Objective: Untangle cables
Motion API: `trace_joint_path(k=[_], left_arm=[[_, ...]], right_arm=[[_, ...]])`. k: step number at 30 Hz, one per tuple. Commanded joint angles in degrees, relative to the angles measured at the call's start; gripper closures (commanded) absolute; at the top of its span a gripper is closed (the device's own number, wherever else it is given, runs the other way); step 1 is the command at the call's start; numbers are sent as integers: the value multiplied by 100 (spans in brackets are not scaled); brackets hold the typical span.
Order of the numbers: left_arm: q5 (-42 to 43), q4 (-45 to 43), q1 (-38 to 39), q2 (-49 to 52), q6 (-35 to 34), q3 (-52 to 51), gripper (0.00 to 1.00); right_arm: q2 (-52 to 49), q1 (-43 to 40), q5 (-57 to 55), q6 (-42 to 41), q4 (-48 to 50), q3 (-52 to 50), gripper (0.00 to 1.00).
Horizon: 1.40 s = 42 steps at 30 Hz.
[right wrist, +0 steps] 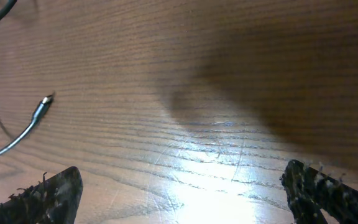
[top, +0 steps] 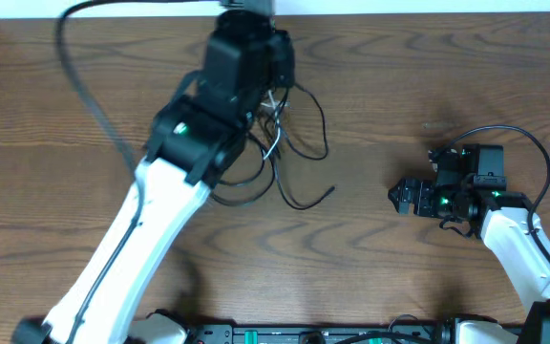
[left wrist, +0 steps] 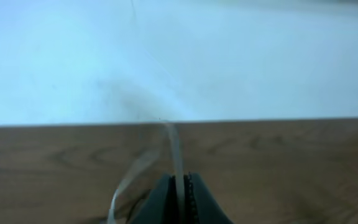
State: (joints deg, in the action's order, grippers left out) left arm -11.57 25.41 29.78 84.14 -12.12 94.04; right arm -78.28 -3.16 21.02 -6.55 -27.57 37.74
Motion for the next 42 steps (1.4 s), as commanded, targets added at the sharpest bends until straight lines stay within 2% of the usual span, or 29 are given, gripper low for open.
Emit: trace_joint_path(k=[1,8,20,35,39,42], left_arm=[[-94,-48,48,-385,205,-7,92],[-94,-219,79,-850,203,-7,92],[-92,-1963,79,-1386,201,-7,93],[-92,-1705,79,-1362,160,-7,93],[-92,-1720,79,-1231,-168,-7,92],[-76,-2087,79,-1060,-404,-7,93]], right_arm=[[-11,-13,35,-26,13,-37,1],[-11,-13,35,-26,15,-37,1],[-11,-13,35,-24,15,-37,1],[-11,-13,33,-26,35,-37,1],[-11,-15,33,-26,13,-37,1],[-9,-31,33,-157,13,-37,2]])
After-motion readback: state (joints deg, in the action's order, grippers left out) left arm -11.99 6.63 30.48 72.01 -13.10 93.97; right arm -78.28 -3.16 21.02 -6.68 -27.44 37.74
